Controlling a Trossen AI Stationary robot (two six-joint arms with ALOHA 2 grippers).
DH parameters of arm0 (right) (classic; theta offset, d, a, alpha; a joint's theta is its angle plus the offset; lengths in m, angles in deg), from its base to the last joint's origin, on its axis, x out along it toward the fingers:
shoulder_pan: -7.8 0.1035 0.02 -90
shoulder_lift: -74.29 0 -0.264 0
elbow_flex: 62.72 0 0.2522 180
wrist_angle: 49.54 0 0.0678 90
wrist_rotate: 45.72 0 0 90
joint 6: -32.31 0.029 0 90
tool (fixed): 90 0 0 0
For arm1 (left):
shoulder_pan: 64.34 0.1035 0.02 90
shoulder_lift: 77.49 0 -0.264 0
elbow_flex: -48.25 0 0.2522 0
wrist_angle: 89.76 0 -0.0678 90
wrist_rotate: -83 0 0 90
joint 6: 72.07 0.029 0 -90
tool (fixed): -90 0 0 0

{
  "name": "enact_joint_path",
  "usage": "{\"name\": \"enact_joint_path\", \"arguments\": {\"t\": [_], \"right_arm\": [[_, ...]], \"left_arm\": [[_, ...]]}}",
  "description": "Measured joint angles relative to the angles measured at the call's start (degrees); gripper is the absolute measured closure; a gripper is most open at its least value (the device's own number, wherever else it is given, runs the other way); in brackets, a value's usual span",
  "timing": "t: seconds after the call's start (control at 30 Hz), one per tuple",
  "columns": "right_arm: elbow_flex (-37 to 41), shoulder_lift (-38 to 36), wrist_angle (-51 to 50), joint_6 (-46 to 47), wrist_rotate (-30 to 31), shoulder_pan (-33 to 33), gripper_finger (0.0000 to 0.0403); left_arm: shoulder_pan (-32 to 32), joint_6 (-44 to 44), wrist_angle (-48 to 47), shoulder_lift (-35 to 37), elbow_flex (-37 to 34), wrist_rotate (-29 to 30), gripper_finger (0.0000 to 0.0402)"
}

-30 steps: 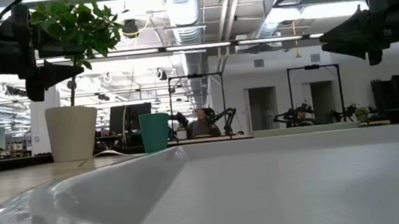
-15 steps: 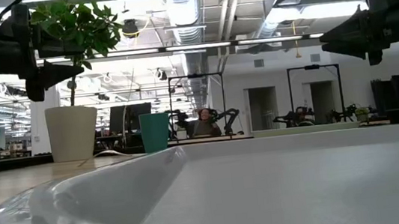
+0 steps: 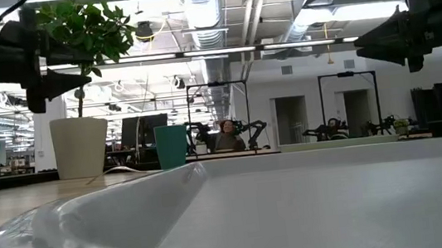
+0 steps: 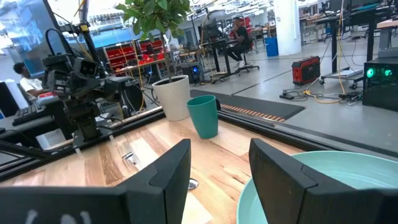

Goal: Pick and place plate/cup/fork/spoon on tray
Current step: Put the light blue plate on the blue serving tray

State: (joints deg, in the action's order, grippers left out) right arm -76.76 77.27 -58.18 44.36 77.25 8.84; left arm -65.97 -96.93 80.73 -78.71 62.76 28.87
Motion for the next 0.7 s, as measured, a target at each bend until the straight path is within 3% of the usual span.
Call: {"name": "enact_joint_path", "arguments": {"t": [0.23,0.37,0.6,0.7], "right_arm": [[0.0,0.0,0.1,0.4,0.0,0.0,0.0214],[-0.1,0.0,1.0,14.1,-0.1,0.4,0.0214],[-1.3,0.0,2.0,32.9,0.0,0.3,0.0214],[-1.3,0.0,2.0,38.8,-0.2,0.3,0.0214]], "left_arm": [[0.0,-9.0,0.0,0.0,0.0,0.1,0.0170],[0.0,-11.1,0.2,0.0,0.0,0.6,0.0170],[0.0,-30.2,3.1,0.0,0.0,-2.4,0.0170],[0.0,-36.5,4.4,0.1,0.0,0.0,0.0170]]}}
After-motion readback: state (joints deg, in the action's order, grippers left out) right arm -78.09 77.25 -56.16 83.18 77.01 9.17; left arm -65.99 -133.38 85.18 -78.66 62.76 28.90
